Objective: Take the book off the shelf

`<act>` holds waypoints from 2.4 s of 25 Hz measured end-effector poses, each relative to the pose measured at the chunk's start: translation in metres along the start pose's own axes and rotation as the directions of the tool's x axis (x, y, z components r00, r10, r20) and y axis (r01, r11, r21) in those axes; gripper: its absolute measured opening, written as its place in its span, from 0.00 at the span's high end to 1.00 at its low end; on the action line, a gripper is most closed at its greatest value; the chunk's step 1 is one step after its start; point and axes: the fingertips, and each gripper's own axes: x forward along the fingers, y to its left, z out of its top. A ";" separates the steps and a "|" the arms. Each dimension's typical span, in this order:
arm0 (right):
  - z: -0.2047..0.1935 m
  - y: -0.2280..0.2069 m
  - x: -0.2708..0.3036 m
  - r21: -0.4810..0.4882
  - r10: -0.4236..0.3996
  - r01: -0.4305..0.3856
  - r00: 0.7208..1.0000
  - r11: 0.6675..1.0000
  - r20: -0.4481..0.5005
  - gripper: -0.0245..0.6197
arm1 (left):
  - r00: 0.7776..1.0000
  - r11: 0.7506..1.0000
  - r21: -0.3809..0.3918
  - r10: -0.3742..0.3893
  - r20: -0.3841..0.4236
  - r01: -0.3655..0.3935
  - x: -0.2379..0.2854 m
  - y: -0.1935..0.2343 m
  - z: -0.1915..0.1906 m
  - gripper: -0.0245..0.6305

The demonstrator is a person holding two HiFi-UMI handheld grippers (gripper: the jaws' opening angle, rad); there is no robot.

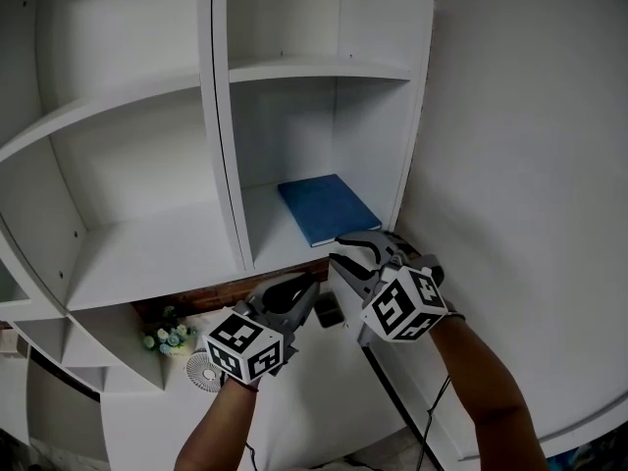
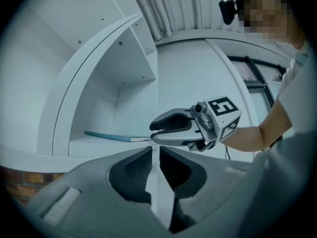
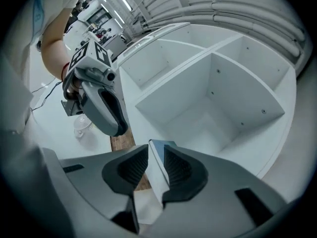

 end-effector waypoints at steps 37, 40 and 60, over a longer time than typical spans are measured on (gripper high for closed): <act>-0.021 0.000 0.035 -0.394 0.172 -0.285 0.939 0.874 -0.297 0.87 | 1.000 0.999 -0.029 -0.018 -0.022 0.018 0.017 0.005 -0.012 0.88; -0.022 0.003 0.036 -0.407 0.181 -0.310 0.928 0.859 -0.325 0.89 | 1.000 0.999 -0.029 -0.019 -0.022 0.019 0.016 0.004 -0.012 0.88; -0.023 0.001 0.035 -0.410 0.124 -0.275 0.925 0.870 -0.358 0.94 | 1.000 0.999 -0.038 -0.012 -0.019 0.011 0.007 -0.001 -0.015 0.88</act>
